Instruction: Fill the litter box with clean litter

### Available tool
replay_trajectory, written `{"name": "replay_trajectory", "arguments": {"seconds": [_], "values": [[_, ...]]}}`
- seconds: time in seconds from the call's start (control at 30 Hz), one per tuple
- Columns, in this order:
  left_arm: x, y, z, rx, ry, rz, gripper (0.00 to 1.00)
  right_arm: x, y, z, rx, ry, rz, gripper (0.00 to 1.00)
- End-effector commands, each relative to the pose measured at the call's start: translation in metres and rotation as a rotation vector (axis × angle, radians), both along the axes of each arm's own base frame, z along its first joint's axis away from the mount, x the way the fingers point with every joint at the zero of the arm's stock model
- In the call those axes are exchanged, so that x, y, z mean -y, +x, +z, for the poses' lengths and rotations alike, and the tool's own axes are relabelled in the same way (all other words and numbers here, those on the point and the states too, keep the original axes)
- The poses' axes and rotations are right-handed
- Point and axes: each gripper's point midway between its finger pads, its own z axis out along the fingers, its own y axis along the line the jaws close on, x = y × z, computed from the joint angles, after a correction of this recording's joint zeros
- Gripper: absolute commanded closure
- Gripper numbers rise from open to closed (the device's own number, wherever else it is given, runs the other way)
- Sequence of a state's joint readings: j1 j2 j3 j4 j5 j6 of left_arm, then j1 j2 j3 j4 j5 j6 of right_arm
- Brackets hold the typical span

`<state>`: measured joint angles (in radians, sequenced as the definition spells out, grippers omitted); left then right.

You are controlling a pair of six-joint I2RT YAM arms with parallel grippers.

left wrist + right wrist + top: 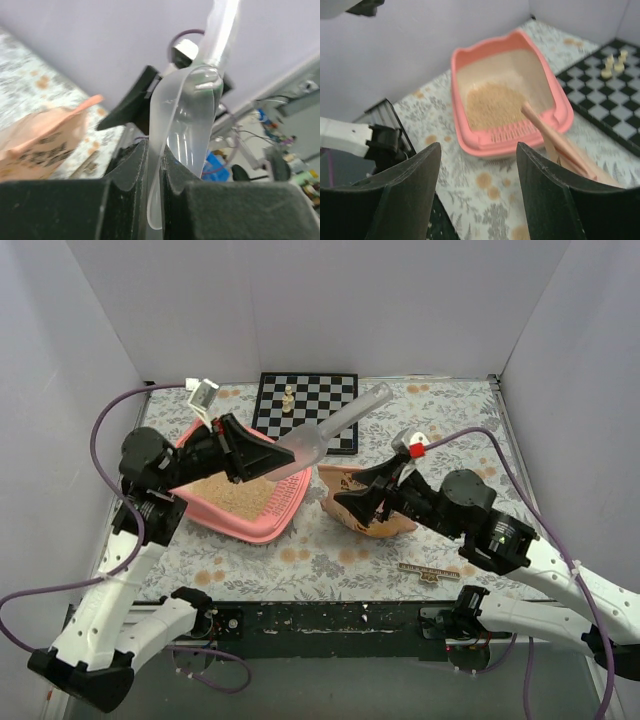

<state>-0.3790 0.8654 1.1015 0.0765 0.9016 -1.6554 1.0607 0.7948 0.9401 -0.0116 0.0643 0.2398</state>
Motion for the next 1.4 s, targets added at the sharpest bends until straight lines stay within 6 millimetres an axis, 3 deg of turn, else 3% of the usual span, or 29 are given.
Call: {"name": "replay_trajectory", "arguments": {"seconds": [0.0, 0.13, 0.23, 0.33, 0.73, 0.97, 1.37], "values": [[-0.006, 0.055, -0.081, -0.072, 0.286, 0.214, 1.00, 0.024, 0.004, -0.040, -0.186, -0.214, -0.094, 0.32], [-0.016, 0.077, -0.120, -0.053, 0.436, 0.303, 1.00, 0.028, -0.018, -0.058, -0.262, -0.292, 0.004, 0.32], [-0.018, 0.073, -0.132, 0.025, 0.474, 0.279, 1.00, 0.030, -0.034, -0.067, -0.312, -0.315, 0.079, 0.31], [-0.017, 0.057, -0.137, 0.066, 0.464, 0.221, 1.00, 0.038, -0.032, -0.076, -0.349, -0.357, 0.067, 0.32], [-0.021, -0.010, -0.128, 0.191, 0.419, 0.038, 1.00, 0.045, -0.052, -0.016, -0.429, -0.231, 0.133, 0.32], [-0.019, -0.022, -0.122, 0.209, 0.388, -0.021, 1.00, 0.043, -0.059, 0.012, -0.441, -0.126, 0.161, 0.24], [-0.016, -0.034, -0.116, 0.220, 0.352, -0.081, 1.00, 0.008, -0.057, 0.023, -0.471, -0.051, 0.279, 0.19]]}}
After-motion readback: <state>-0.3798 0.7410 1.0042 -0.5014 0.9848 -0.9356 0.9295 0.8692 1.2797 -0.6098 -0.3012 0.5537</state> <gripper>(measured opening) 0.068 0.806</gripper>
